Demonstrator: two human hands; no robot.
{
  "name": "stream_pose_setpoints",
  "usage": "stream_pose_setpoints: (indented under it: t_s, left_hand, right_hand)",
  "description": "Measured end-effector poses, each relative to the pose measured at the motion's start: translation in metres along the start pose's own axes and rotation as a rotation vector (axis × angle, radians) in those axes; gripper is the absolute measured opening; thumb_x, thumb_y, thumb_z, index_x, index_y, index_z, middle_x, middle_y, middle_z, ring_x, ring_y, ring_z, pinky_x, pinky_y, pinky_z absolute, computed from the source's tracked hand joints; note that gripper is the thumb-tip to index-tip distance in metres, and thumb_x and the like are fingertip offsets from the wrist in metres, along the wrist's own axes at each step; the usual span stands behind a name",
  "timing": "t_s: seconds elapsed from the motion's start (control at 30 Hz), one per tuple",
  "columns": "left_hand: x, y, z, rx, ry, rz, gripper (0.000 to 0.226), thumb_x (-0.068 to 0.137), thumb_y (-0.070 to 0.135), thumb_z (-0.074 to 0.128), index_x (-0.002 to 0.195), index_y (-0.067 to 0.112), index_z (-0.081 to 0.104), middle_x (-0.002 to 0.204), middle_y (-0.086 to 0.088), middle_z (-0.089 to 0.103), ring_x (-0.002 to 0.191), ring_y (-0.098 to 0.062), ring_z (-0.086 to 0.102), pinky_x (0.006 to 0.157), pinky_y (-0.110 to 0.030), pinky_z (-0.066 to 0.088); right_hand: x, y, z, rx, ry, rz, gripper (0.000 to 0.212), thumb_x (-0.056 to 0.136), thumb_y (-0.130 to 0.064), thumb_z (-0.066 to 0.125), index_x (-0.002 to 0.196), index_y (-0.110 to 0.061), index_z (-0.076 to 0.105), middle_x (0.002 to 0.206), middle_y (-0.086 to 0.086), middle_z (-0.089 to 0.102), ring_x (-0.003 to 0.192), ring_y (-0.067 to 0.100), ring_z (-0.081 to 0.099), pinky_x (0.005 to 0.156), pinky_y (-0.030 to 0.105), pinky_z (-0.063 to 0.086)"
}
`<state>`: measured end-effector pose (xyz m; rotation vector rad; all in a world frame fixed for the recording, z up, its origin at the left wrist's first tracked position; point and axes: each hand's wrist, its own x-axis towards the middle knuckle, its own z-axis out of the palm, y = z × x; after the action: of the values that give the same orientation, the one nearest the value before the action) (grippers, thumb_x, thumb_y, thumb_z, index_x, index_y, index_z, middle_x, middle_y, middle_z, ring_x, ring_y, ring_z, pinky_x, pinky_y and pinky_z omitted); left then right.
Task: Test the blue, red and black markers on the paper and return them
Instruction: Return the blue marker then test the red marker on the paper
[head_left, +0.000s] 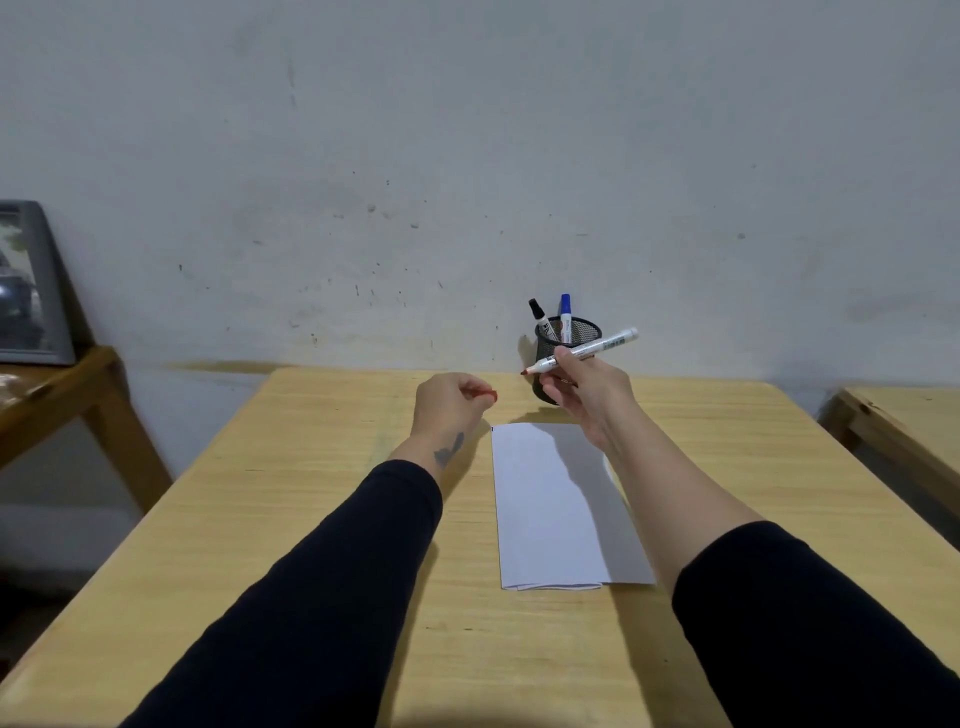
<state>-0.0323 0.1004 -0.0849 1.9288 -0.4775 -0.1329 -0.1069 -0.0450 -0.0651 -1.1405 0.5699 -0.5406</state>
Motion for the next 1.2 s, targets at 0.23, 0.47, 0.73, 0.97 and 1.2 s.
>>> stream_pose_setpoints:
  t_s: [0.23,0.47,0.73,0.97,1.2]
  left_hand:
    - [-0.007,-0.039,0.015,0.275,-0.005,-0.018,0.01,0.085,0.016,0.067,0.089,0.025,0.067,0.087,0.012,0.064,0.095,-0.015,0.062,0.091,-0.035,0.049]
    - [-0.009,-0.049,0.017,0.393,-0.045,0.108,0.046,0.087,0.04,0.061,0.126,0.016,0.057,0.122,0.001,0.062,0.116,-0.019,0.054,0.104,-0.041,0.041]
    - [-0.008,-0.051,0.017,0.45,-0.068,0.093,0.058,0.086,0.042,0.063,0.136,0.016,0.049,0.143,-0.003,0.05,0.137,-0.019,0.039,0.117,-0.04,0.026]
    - [-0.006,-0.052,0.02,0.48,-0.059,0.087,0.059,0.085,0.044,0.063,0.136,0.017,0.05,0.146,-0.002,0.048,0.138,-0.019,0.037,0.117,-0.041,0.027]
    - [-0.003,-0.057,0.021,0.492,-0.052,0.078,0.061,0.084,0.047,0.063,0.137,0.019,0.049,0.146,0.0,0.047,0.138,-0.021,0.037,0.116,-0.039,0.029]
  right_hand:
    - [0.003,0.028,0.008,-0.181,0.025,-0.049,0.018,0.088,-0.026,0.065,0.085,-0.009,0.062,0.069,0.005,0.062,0.054,0.015,0.053,0.049,0.024,0.046]
    - [0.007,0.046,0.019,-0.223,-0.082,-0.065,0.013,0.089,-0.016,0.06,0.083,-0.005,0.064,0.07,0.014,0.061,0.054,0.019,0.057,0.048,0.027,0.053]
    - [0.009,0.059,0.024,-0.415,0.012,-0.2,0.014,0.081,-0.004,0.054,0.069,0.001,0.061,0.055,0.011,0.057,0.033,0.008,0.049,0.038,0.017,0.042]
    - [0.016,0.067,0.02,-0.582,0.036,-0.284,0.02,0.081,-0.012,0.058,0.062,-0.015,0.057,0.055,-0.003,0.061,0.041,-0.004,0.058,0.043,0.011,0.045]
    - [0.022,0.071,0.021,-0.687,0.024,-0.277,0.019,0.077,-0.019,0.058,0.06,-0.011,0.059,0.058,0.002,0.065,0.058,0.016,0.064,0.06,0.026,0.053]
